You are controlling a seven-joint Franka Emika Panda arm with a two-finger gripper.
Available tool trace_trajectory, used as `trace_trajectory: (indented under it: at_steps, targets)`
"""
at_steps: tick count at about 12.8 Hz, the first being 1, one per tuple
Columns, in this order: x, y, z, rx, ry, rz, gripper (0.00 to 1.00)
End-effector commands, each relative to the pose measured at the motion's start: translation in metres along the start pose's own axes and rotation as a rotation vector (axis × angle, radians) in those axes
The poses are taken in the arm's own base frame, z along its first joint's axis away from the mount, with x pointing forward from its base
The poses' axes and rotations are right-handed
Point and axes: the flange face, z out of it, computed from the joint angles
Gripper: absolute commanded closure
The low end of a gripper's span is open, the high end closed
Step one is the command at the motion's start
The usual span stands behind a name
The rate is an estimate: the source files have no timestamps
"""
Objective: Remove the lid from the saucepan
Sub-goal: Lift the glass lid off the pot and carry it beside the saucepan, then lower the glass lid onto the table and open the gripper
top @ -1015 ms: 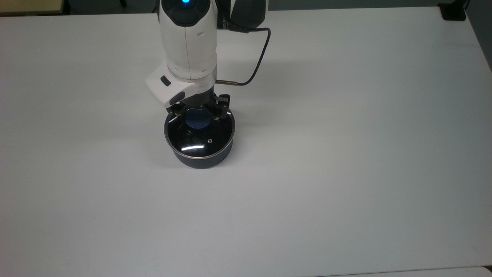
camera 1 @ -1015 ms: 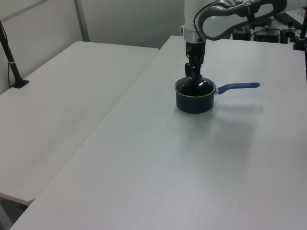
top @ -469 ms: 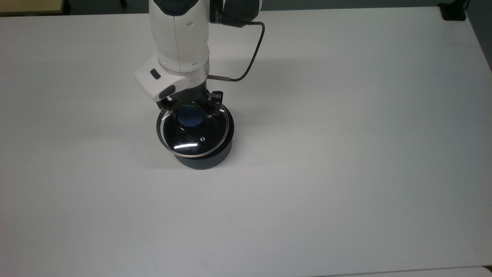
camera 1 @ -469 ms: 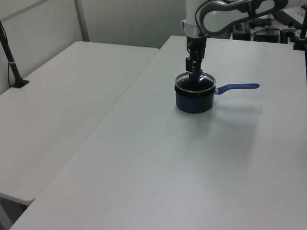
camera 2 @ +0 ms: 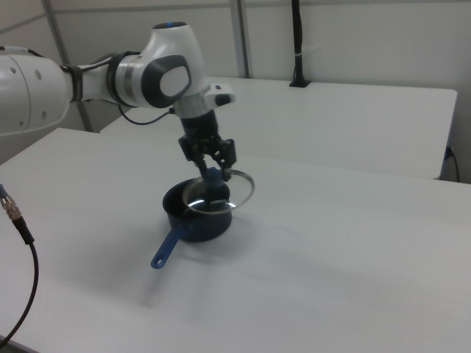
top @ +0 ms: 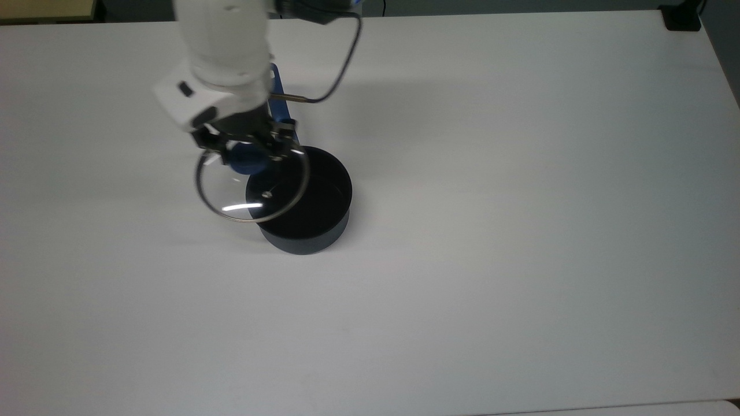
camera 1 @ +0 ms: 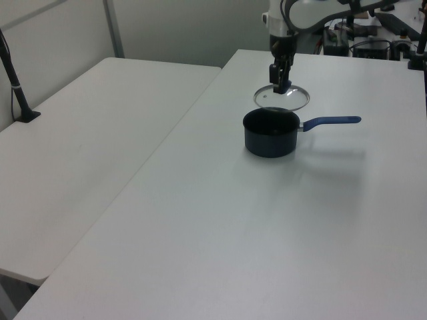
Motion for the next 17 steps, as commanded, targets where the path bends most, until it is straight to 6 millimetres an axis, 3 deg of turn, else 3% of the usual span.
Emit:
trace_trajectory:
  at_steps: [1,4,8,12,17]
  targets:
    - [-0.018,0.06,0.002,-0.011,-0.033,-0.024,0.47]
    - [-0.032,0.12,0.027,-0.013,-0.065,-0.011,0.47]
    - [-0.051,0.18,0.074,-0.02,-0.056,0.038,0.47]
    - [-0.057,0.189,0.115,-0.034,-0.053,0.046,0.47]
    - [-0.057,0.185,0.132,-0.046,-0.031,0.048,0.46]
